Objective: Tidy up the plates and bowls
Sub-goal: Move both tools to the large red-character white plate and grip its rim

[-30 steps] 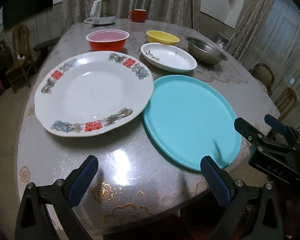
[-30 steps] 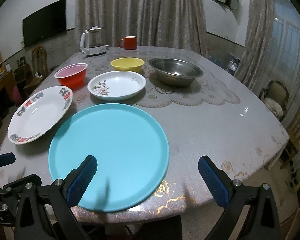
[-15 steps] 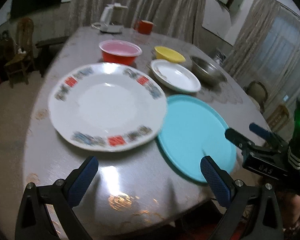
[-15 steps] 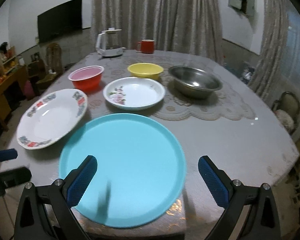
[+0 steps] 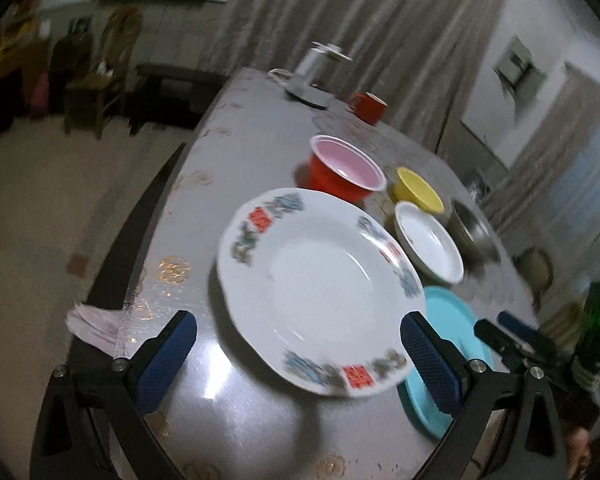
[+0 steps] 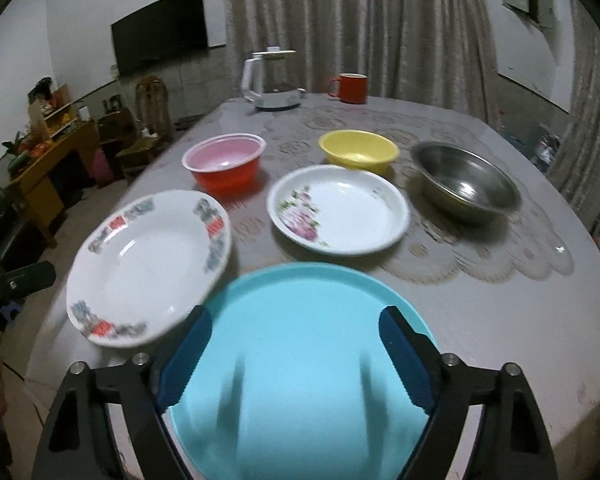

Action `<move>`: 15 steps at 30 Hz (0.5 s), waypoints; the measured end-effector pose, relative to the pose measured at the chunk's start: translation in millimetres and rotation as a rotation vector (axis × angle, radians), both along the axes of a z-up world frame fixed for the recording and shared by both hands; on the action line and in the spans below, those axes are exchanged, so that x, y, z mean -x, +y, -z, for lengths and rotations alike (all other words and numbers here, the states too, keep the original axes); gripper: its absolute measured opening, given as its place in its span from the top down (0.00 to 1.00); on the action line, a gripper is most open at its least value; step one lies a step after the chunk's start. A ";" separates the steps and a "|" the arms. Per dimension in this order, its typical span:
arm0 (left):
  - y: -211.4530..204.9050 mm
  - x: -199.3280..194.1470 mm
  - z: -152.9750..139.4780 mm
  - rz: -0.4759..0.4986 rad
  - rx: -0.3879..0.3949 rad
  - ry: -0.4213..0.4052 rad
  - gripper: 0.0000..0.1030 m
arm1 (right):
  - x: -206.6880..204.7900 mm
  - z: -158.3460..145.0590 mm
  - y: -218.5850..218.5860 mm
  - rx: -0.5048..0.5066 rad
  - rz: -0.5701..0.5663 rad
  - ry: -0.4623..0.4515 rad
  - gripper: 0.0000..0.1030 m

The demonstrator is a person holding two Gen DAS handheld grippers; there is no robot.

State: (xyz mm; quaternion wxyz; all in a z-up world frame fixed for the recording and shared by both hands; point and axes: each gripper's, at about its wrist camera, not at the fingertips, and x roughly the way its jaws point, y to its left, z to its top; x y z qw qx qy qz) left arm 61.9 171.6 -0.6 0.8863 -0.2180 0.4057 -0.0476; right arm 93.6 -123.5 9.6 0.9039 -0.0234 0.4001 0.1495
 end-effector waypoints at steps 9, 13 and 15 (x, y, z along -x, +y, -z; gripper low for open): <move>23.5 -9.6 19.6 -0.028 0.145 0.004 0.02 | -40.0 10.5 32.4 -0.090 -0.093 0.060 0.37; 25.9 -18.3 26.3 -0.003 0.180 0.016 0.09 | -58.0 18.7 44.7 -0.148 -0.135 0.096 0.44; 25.2 -21.5 30.5 0.017 0.186 0.030 0.25 | -68.8 26.7 49.4 -0.172 -0.138 0.141 0.46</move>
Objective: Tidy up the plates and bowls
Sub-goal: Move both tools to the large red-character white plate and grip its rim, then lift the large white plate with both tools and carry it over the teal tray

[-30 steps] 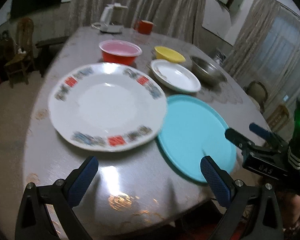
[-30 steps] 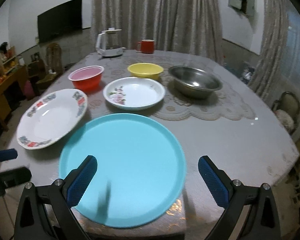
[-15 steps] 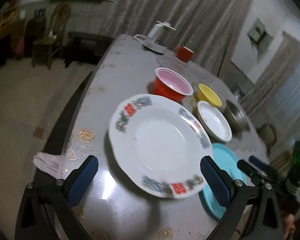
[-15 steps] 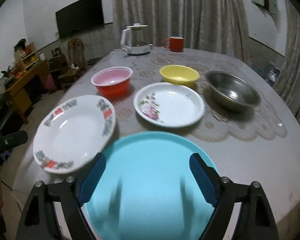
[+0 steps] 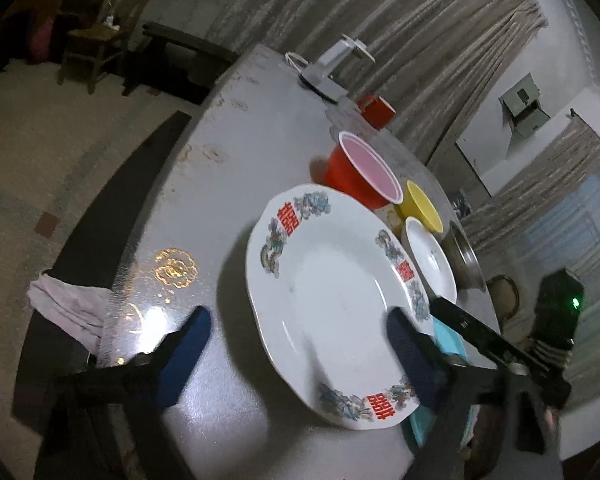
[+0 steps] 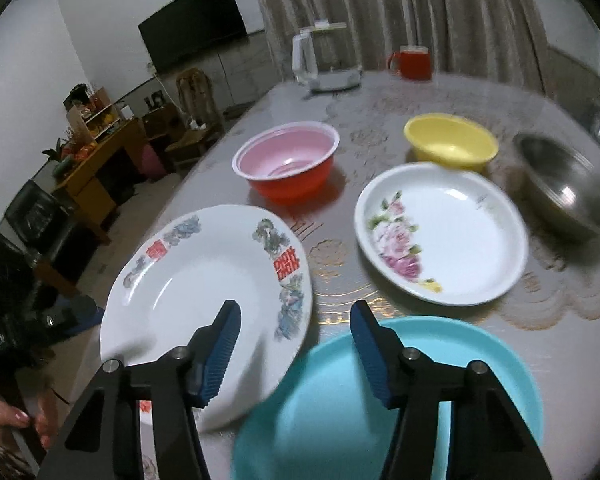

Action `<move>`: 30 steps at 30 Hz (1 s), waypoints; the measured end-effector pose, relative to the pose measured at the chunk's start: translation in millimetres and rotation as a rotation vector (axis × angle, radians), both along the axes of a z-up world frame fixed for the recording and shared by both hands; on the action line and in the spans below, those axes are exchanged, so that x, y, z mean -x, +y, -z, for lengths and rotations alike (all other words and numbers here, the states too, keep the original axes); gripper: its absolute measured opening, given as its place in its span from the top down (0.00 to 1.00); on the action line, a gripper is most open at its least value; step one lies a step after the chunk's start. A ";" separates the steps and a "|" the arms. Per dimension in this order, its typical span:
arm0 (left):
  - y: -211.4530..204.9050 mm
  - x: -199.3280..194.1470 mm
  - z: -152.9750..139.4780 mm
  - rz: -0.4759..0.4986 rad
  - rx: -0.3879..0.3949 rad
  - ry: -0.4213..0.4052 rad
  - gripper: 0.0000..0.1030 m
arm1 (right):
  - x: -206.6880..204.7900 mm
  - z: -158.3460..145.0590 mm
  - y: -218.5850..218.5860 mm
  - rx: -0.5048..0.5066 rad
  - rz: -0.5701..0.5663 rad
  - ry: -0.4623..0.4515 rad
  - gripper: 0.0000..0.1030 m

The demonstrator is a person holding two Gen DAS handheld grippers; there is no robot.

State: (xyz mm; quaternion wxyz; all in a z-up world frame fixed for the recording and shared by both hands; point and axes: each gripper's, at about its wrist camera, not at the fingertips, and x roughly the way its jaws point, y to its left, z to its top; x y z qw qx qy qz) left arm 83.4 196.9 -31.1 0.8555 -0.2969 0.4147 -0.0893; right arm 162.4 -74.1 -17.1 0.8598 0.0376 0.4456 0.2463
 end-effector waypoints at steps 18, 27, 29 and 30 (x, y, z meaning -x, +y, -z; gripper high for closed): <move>-12.4 -12.3 17.0 0.109 0.041 -0.017 0.42 | -34.9 34.7 28.6 -0.037 -0.032 0.107 0.67; -29.0 -13.6 15.4 0.150 -0.108 -0.037 0.61 | -21.0 29.8 34.6 0.036 -0.046 0.035 0.68; -32.7 -14.5 14.6 0.154 -0.136 -0.035 0.61 | -19.8 29.1 34.7 0.041 -0.046 0.032 0.68; -32.6 -15.4 14.6 0.155 -0.138 -0.033 0.61 | -18.5 28.2 35.1 0.045 -0.051 0.030 0.68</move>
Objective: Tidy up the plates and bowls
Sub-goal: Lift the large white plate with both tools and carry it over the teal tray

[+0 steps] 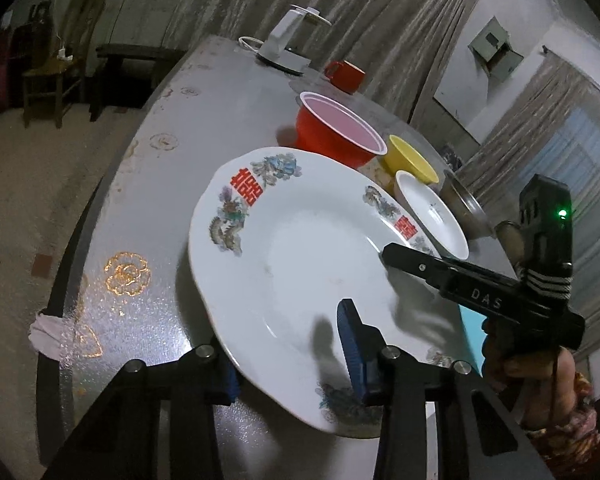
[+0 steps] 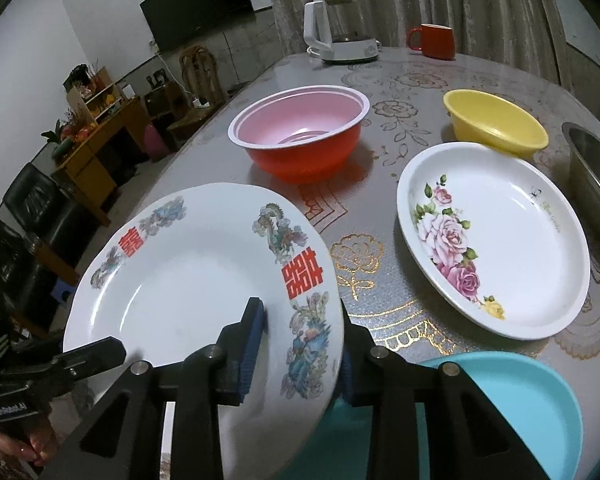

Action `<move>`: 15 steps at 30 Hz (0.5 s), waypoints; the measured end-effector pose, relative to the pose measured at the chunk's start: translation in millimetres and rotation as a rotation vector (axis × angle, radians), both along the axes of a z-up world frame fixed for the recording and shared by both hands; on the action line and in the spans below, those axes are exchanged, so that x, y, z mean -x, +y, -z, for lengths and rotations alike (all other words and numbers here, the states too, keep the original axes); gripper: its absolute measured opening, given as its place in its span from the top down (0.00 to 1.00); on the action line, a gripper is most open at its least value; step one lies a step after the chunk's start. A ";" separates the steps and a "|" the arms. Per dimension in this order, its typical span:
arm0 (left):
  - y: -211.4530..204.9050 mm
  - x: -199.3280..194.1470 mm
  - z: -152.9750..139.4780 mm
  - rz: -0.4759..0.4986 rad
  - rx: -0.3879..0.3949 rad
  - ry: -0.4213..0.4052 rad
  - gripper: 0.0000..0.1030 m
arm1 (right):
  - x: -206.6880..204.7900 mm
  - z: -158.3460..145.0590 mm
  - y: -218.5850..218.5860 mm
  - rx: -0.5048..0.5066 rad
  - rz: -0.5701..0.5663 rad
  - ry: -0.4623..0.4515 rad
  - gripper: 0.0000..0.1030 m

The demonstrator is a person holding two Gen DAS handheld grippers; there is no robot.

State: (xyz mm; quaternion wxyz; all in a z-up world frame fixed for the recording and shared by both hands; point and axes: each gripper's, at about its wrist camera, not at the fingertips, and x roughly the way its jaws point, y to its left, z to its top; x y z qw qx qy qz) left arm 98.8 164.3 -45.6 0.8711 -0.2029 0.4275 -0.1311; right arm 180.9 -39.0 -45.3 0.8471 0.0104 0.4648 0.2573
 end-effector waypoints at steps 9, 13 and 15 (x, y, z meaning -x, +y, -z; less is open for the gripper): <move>-10.0 3.6 0.1 0.017 -0.093 -0.037 0.61 | 17.8 -10.9 4.6 0.057 -0.059 -0.090 0.70; -13.7 5.9 0.9 0.014 -0.122 -0.056 0.61 | 25.2 -9.7 2.8 0.062 -0.067 -0.102 0.70; -13.2 7.6 1.6 0.004 -0.116 -0.061 0.61 | 28.1 -10.7 3.1 0.071 -0.063 -0.117 0.70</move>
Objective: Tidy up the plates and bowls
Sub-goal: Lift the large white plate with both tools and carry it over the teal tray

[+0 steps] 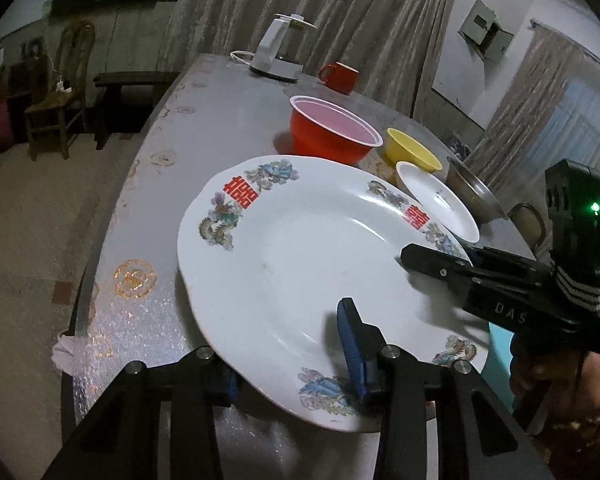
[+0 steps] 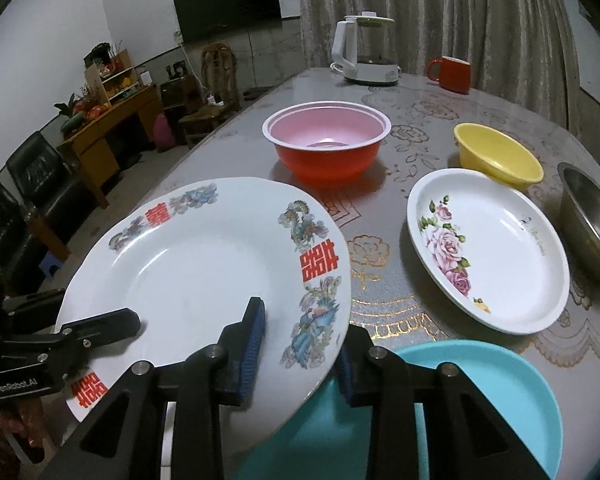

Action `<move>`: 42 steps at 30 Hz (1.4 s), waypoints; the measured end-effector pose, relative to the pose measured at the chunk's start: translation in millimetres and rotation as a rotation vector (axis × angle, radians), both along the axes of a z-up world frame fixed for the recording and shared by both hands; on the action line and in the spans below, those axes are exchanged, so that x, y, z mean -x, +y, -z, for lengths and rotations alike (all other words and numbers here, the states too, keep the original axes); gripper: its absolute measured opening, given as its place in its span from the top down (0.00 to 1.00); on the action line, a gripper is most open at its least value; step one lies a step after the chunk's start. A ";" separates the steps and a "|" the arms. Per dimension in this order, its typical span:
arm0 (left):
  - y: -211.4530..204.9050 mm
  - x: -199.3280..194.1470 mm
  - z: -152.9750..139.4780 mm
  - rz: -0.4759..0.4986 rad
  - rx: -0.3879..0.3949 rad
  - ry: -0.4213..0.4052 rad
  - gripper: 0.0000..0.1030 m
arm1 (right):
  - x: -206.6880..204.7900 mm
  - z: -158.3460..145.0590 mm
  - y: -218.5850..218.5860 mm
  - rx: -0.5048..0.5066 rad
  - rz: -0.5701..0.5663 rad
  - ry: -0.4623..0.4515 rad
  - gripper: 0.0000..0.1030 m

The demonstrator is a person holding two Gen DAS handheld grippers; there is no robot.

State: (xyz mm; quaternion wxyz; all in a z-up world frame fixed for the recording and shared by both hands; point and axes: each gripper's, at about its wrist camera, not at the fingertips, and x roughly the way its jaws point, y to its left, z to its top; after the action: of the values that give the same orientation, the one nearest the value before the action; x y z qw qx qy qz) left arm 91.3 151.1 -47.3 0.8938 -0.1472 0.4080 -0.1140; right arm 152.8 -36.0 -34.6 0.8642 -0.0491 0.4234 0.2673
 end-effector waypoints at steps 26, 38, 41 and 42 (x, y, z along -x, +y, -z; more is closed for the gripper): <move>-30.7 30.3 -30.9 0.013 -0.108 -0.118 0.58 | 34.6 -19.4 -27.2 -0.033 0.038 -0.038 0.69; -61.4 43.1 -36.9 0.083 -0.102 -0.126 0.58 | 58.1 -27.4 -64.3 -0.028 0.100 -0.039 0.69; -70.2 46.1 -38.9 0.099 -0.112 -0.131 0.58 | 64.1 -27.8 -72.7 -0.032 0.111 -0.043 0.69; -72.4 46.7 -39.0 0.103 -0.114 -0.132 0.58 | 66.0 -28.0 -75.5 -0.033 0.115 -0.044 0.69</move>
State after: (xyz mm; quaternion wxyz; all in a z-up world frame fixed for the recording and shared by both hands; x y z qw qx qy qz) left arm 44.6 78.7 -8.3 0.9185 -0.0671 0.3612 -0.1458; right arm 86.9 -111.4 -6.6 0.8880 -0.0164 0.4018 0.2230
